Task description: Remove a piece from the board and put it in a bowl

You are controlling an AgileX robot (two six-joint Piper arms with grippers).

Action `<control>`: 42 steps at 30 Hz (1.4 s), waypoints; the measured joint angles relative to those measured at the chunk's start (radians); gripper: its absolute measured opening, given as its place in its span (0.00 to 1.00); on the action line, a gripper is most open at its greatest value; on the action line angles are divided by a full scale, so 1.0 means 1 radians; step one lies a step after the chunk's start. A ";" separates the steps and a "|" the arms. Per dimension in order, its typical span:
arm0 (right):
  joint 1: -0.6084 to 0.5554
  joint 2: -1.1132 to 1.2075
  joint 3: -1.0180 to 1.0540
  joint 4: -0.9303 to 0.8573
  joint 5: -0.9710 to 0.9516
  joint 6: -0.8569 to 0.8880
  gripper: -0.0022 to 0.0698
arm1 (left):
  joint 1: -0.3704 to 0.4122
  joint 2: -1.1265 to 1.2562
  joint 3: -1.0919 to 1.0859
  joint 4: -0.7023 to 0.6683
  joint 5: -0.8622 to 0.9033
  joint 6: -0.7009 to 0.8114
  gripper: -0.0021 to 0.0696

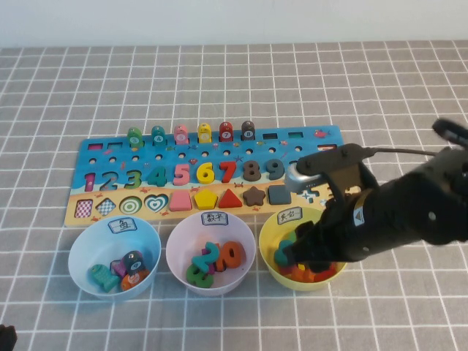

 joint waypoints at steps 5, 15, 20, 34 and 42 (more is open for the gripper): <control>0.000 -0.004 -0.086 0.001 0.181 0.000 0.41 | 0.000 0.000 0.000 0.000 0.000 0.000 0.02; 0.000 -0.004 -0.123 0.001 0.303 0.000 0.14 | 0.000 0.000 0.000 0.000 0.000 0.000 0.02; 0.000 -0.004 -0.136 0.001 0.315 0.000 0.07 | 0.000 0.000 0.000 0.000 0.000 0.000 0.02; 0.000 -0.004 -0.285 -0.010 0.368 0.000 0.02 | 0.000 0.000 0.000 0.000 0.000 0.000 0.02; 0.000 -0.011 -0.285 -0.031 0.430 0.004 0.02 | 0.000 0.000 0.000 0.000 0.000 0.000 0.02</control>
